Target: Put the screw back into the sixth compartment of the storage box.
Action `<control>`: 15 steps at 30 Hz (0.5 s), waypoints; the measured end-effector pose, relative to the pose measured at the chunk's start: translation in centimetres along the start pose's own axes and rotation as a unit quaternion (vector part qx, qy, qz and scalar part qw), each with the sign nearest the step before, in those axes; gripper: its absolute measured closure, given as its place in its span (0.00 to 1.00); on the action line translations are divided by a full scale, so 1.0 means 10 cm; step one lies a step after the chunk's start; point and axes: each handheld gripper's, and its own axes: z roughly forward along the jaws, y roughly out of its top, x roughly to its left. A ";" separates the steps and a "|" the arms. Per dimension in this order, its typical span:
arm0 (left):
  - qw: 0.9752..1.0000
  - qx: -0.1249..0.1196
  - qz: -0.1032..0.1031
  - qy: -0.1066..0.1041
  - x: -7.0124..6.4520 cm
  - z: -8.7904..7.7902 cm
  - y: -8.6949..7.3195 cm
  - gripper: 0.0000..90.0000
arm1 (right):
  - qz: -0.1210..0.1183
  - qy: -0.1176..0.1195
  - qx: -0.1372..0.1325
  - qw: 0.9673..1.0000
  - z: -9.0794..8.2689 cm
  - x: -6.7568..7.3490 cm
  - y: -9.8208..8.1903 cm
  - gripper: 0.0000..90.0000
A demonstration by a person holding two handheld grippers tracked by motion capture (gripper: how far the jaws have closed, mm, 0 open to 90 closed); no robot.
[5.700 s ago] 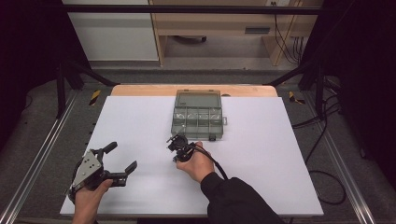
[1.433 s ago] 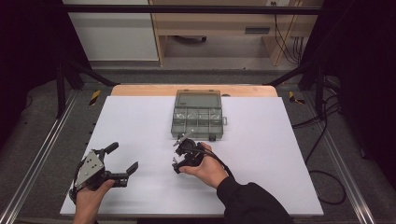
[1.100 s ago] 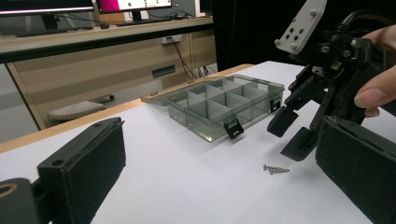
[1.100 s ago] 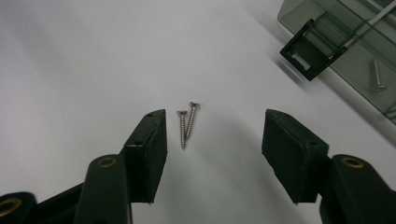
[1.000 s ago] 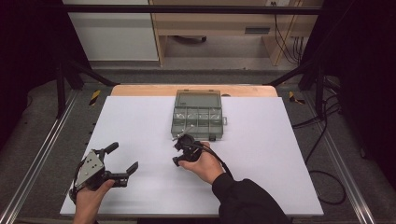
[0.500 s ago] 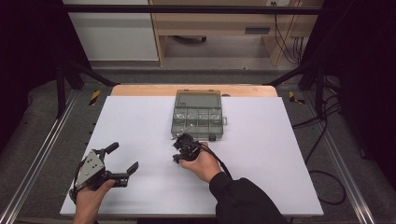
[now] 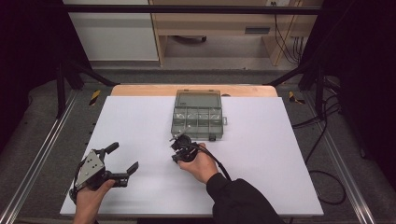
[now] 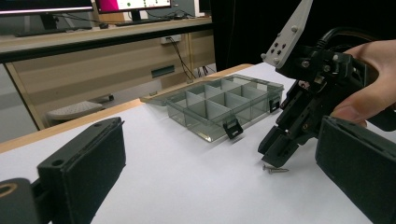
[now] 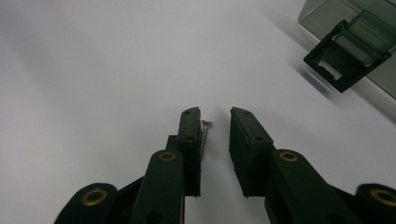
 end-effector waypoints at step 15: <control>1.000 0.000 0.000 0.000 0.00 0.00 0.00 0.02 | 0.000 -0.002 -0.004 1.000 0.02 -0.02 0.00 0.85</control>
